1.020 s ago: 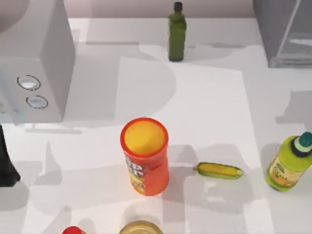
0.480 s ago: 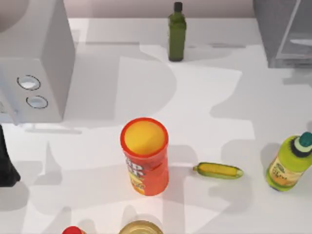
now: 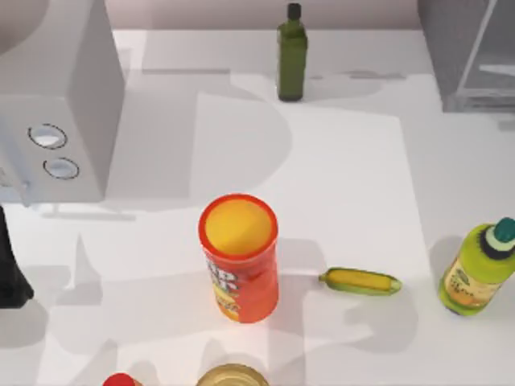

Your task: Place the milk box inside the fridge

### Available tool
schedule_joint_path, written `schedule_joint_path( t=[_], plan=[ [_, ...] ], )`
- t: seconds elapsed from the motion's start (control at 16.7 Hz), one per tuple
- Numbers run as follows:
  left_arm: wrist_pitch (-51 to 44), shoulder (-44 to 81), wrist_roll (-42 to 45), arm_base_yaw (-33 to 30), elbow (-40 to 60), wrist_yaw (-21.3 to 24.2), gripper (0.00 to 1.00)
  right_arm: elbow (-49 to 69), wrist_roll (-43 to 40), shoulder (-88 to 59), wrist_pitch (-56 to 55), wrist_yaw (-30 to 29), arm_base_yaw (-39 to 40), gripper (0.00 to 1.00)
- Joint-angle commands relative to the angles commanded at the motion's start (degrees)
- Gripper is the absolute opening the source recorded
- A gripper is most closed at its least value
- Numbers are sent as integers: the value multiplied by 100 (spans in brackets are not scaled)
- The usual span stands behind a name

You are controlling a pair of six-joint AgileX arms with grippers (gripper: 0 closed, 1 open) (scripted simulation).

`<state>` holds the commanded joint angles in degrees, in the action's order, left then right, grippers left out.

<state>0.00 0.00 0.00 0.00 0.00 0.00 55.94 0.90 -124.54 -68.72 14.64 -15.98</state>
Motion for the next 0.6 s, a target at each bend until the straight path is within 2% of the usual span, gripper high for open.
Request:
schedule_joint_path(
  t=[0.3, 0.6],
  plan=[
    [0, 0, 0, 0, 0, 0, 100, 60, 13, -71, 95, -19, 35, 0],
    [0, 0, 0, 0, 0, 0, 100, 1248, -4, -669, 825, -151, 128, 0]
  ],
)
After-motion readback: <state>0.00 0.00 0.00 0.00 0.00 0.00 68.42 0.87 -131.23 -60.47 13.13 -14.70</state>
